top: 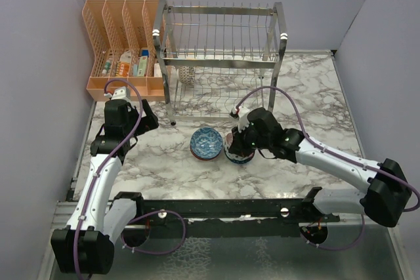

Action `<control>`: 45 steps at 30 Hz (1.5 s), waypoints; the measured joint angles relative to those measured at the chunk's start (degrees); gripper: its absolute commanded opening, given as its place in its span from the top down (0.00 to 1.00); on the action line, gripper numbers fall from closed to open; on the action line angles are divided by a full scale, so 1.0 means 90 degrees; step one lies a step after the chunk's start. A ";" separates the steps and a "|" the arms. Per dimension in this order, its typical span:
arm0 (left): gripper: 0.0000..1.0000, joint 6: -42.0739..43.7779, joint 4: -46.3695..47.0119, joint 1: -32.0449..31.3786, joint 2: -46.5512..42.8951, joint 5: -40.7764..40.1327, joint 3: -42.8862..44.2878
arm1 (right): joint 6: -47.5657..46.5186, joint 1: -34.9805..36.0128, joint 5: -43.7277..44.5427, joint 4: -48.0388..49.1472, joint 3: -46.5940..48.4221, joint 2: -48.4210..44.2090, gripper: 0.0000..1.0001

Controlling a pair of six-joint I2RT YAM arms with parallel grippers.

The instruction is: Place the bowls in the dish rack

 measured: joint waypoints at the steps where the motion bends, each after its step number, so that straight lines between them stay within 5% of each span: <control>1: 0.01 0.0000 0.0000 0.0000 -0.0012 0.0000 0.0000 | 0.0032 0.0005 0.0000 -0.0002 0.0032 -0.0010 0.99; 31: 0.01 0.0002 0.0000 0.0000 -0.0034 0.0017 0.0000 | 0.1333 0.0002 -0.0427 0.2497 0.0869 0.0158 0.99; 45: 0.01 0.0002 0.0000 0.0000 -0.0036 0.0022 0.0000 | 0.3592 0.0002 -0.1209 0.5867 0.0027 0.1542 0.99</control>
